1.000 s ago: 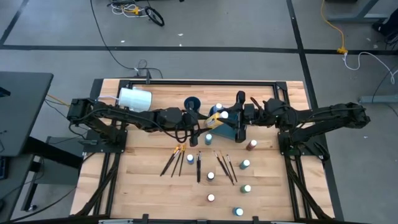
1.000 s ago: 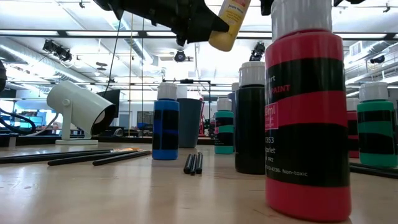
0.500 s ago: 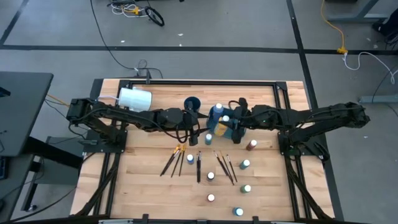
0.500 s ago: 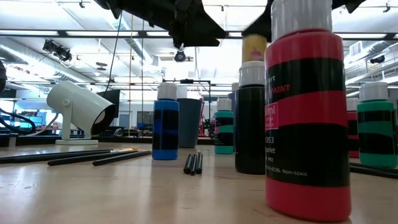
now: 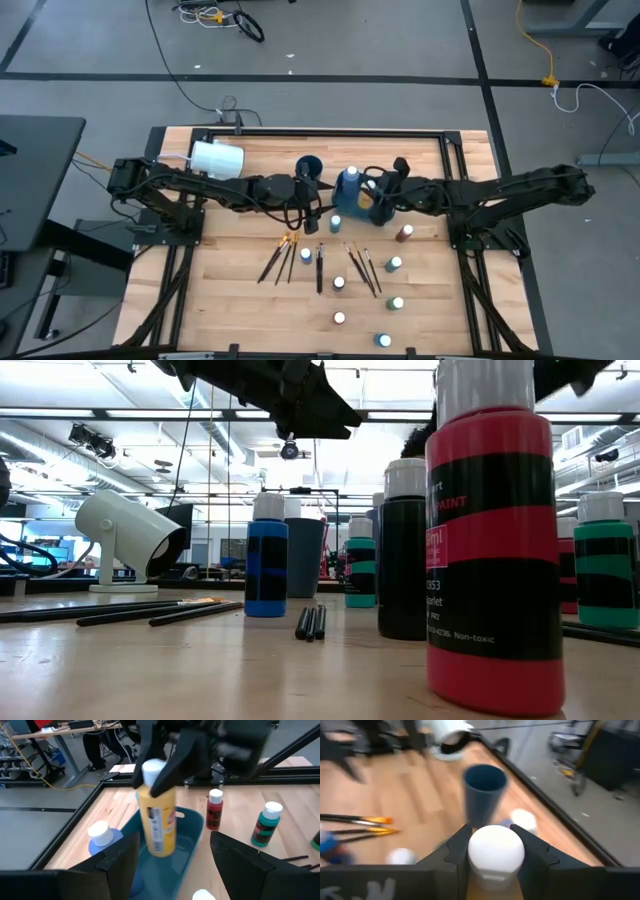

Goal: Pick & Place Paint Supplies
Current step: Put the large yellow paint bottle into the blue bin

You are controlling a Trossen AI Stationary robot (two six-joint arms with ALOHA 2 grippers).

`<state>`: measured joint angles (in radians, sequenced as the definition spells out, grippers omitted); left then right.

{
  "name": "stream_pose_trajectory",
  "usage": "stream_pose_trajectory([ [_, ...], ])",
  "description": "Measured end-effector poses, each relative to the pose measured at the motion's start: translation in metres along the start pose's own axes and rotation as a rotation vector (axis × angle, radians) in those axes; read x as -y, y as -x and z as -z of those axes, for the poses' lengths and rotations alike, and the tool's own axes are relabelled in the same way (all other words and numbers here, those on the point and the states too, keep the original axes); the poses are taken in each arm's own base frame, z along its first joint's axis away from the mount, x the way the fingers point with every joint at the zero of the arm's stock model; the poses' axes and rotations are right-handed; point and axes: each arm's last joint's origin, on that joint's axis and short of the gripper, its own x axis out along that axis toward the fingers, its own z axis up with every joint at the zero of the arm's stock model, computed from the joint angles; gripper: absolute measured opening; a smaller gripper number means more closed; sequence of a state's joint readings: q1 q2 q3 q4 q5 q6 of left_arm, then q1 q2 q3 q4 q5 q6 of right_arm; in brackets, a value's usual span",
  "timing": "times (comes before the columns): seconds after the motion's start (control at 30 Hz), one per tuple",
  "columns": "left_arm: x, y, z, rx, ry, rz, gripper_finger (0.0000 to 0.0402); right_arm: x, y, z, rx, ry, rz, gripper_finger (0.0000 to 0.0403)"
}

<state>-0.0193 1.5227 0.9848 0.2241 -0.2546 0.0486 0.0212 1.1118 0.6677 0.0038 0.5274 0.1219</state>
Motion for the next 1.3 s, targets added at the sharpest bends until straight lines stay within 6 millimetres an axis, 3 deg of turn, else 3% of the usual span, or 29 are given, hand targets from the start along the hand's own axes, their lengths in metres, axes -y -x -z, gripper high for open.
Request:
stream_pose_trajectory([
  [0.17, 0.0, 0.0, 0.0, 0.001, -0.01, -0.001, 0.025, 0.009, -0.008, 0.018, 0.06, 0.02, 0.067, 0.0114],
  [0.43, 0.0, 0.0, 0.0, 0.001, -0.009, -0.001, 0.025, 0.029, -0.018, 0.039, 0.008, -0.039, 0.074, 0.0124],
  [0.73, 0.0, 0.0, 0.0, 0.005, -0.007, -0.001, 0.0249, 0.04, -0.022, 0.042, 0.027, -0.069, 0.075, 0.0129],
  [1.3, 0.0, 0.0, 0.0, 0.003, -0.006, 0.0, 0.025, 0.039, -0.022, 0.04, 0.044, -0.063, 0.042, 0.0139],
])
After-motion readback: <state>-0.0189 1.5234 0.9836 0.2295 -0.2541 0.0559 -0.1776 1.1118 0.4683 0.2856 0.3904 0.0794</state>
